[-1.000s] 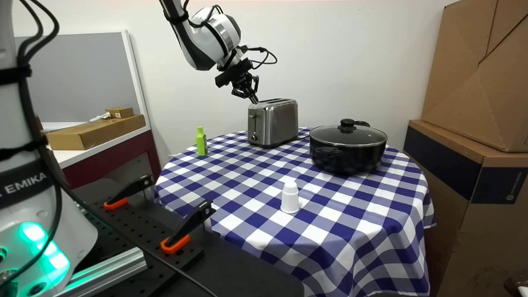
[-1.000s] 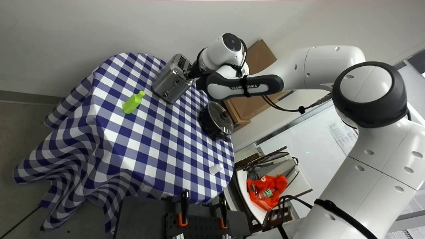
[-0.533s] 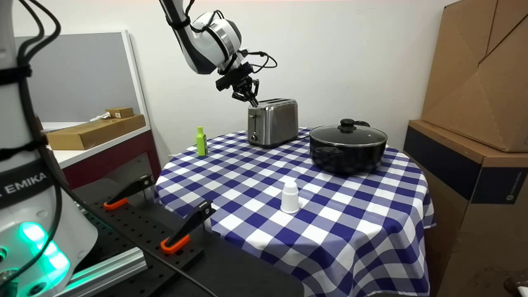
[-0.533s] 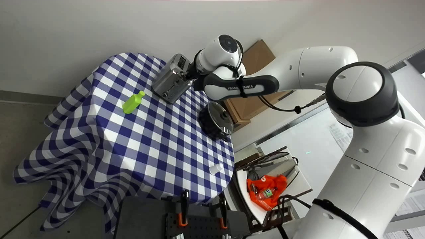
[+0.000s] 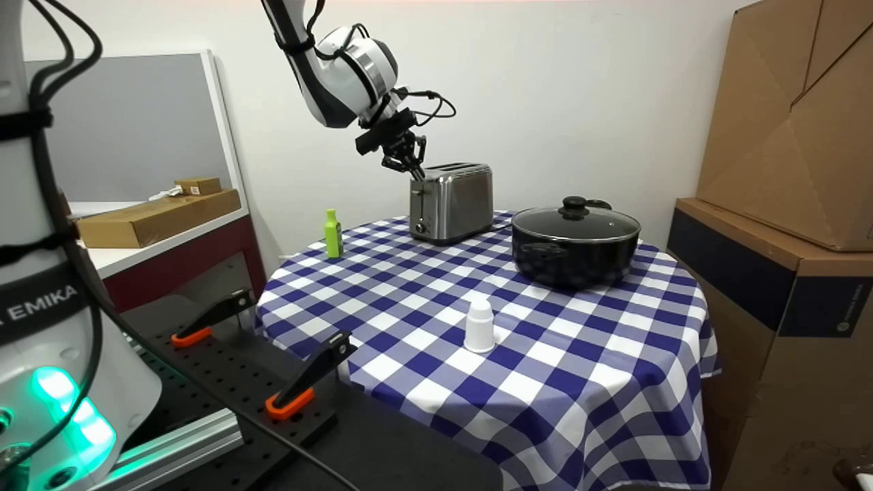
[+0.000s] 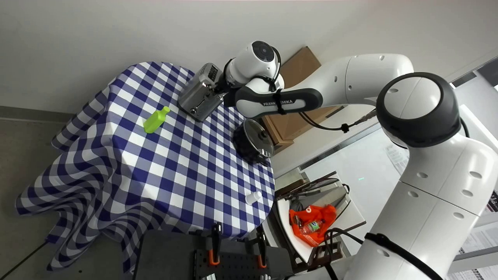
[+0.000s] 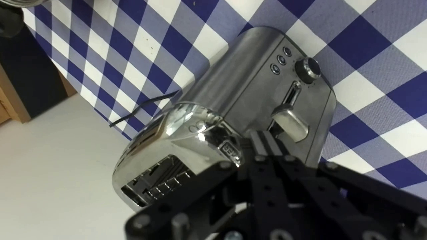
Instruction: Push the lever on the toaster downwards
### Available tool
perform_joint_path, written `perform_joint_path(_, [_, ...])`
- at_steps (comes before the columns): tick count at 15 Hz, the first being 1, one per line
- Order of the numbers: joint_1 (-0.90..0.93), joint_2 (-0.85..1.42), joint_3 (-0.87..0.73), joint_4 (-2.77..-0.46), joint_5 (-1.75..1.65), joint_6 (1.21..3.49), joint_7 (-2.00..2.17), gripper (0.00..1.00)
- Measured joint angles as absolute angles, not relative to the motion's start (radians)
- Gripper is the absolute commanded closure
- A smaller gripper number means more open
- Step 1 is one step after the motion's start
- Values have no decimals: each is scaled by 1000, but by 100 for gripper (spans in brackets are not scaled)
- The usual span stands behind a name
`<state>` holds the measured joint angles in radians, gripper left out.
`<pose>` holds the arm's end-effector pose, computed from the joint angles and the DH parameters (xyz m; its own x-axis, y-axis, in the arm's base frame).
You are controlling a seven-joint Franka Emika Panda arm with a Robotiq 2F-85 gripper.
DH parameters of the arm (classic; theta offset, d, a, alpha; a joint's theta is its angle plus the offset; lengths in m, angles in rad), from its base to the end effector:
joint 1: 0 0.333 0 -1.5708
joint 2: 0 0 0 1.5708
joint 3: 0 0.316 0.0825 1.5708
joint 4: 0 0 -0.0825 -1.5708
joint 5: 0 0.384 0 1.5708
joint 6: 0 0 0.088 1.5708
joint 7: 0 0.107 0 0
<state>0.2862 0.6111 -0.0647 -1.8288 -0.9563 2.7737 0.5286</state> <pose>0.6387 0.1840 0.2197 0.7584 0.5702 0.3157 0.4085 -0.7933 0.4515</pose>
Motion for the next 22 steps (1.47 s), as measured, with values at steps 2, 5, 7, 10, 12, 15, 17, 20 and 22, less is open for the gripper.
perform_joint_path(2, [287, 616, -64, -1828, -956, 2774, 529, 100])
perform_joint_path(5, [287, 627, -63, -1825, -956, 2774, 528, 100])
perform_joint_path(7, [287, 634, -62, -1824, -956, 2775, 528, 100])
perform_joint_path(10, [281, 634, -50, -1824, -950, 2776, 525, 99])
perform_joint_path(12, [274, 631, -43, -1824, -948, 2776, 525, 99])
perform_joint_path(15, [271, 628, -41, -1824, -948, 2776, 525, 99])
perform_joint_path(17, [270, 628, -40, -1824, -948, 2776, 525, 99])
perform_joint_path(20, [270, 628, -40, -1824, -948, 2776, 525, 99])
perform_joint_path(22, [270, 628, -40, -1824, -948, 2776, 525, 100])
